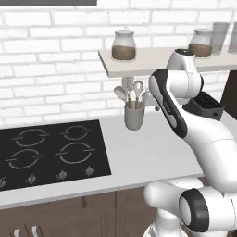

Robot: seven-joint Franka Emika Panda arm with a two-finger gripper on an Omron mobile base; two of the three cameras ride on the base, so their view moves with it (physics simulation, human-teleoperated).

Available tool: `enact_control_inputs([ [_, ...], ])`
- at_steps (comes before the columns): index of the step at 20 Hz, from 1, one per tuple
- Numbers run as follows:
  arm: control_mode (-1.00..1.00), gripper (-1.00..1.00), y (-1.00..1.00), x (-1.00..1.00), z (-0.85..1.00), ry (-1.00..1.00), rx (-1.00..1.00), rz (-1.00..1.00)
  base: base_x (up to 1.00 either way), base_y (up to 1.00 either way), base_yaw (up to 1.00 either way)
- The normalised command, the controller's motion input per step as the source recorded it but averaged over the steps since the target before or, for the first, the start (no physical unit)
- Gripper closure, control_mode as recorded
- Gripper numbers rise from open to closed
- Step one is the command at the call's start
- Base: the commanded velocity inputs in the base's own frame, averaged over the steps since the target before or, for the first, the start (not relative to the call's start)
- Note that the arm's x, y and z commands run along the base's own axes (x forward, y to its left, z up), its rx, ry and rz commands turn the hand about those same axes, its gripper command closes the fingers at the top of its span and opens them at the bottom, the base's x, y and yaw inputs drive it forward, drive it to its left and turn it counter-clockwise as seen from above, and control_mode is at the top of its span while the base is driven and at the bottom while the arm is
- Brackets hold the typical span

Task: Take a straw from the drawer in front and place it inside the glass cup on the dining counter.

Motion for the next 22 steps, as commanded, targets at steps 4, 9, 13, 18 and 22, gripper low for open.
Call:
enact_control_inputs([
  [4,1.0,-1.0,0.0,0.0,0.0,0.0,0.0,0.0,-0.22,0.01,0.0],
  [9,1.0,-1.0,0.0,0.0,0.0,0.0,0.0,0.0,-0.84,0.29,-0.2],
  [13,1.0,-1.0,0.0,0.0,0.0,0.0,0.0,0.0,-0.33,0.68,-0.59],
  [18,1.0,-1.0,0.0,0.0,0.0,0.0,0.0,0.0,-0.03,0.6,-0.7],
  [22,1.0,-1.0,0.0,0.0,0.0,0.0,0.0,0.0,0.0,0.6,-0.7],
])
